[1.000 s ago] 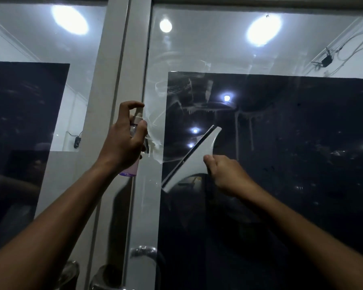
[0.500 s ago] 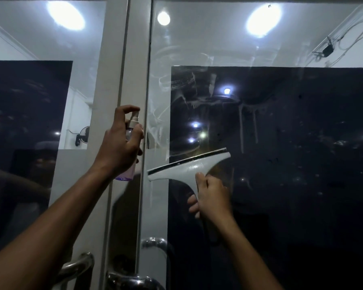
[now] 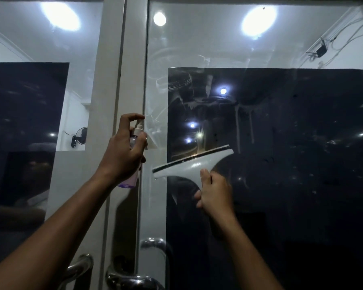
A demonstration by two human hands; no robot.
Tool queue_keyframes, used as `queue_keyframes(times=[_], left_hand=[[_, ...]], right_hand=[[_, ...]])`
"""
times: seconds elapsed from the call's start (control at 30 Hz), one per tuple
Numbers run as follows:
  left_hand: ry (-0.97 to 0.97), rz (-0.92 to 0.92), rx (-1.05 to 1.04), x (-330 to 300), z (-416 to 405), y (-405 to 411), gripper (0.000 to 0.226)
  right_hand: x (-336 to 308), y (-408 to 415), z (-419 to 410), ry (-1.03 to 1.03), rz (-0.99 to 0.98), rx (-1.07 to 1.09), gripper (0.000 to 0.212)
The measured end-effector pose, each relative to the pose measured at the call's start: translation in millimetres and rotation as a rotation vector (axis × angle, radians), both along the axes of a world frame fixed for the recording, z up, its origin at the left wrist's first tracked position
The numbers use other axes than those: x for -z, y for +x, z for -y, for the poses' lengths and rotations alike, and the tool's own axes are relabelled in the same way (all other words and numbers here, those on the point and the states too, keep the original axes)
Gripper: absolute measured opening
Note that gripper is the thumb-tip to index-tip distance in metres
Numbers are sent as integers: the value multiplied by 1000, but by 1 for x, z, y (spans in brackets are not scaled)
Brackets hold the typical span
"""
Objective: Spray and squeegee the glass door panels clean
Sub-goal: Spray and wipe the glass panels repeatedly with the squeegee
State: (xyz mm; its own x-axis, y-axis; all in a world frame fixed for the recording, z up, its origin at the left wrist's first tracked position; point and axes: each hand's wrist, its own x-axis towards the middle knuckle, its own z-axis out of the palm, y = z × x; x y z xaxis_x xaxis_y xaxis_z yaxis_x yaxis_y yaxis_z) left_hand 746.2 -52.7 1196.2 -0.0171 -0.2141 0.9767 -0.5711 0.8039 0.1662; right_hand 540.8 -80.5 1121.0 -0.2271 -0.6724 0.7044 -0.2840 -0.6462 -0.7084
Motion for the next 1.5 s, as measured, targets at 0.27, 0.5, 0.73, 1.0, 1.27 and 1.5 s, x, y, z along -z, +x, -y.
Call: queue_keyframes(times=[0.27,0.5,0.73,1.0,1.27,1.5], left_hand=[[-1,-26,17,3,-5,0,35],[26,-23,36,27,-8,4,35],[35,-92,65,51,0,0,32],[46,-70,59,62,0,11,34],[47,-94,53,64,0,12,34],[61,-94,36,66,1,17,35]], right_hand=[[-43,-13,23,-88,-150,250,42],[14,-37,-6,5,-351,216,41],[-79,-6,-1,-62,-677,230,39],[-64,-48,-13,-25,-862,210,42],[-89,5,1,-98,-911,320,35],[-98,-3,-8,-19,-1154,253,35]])
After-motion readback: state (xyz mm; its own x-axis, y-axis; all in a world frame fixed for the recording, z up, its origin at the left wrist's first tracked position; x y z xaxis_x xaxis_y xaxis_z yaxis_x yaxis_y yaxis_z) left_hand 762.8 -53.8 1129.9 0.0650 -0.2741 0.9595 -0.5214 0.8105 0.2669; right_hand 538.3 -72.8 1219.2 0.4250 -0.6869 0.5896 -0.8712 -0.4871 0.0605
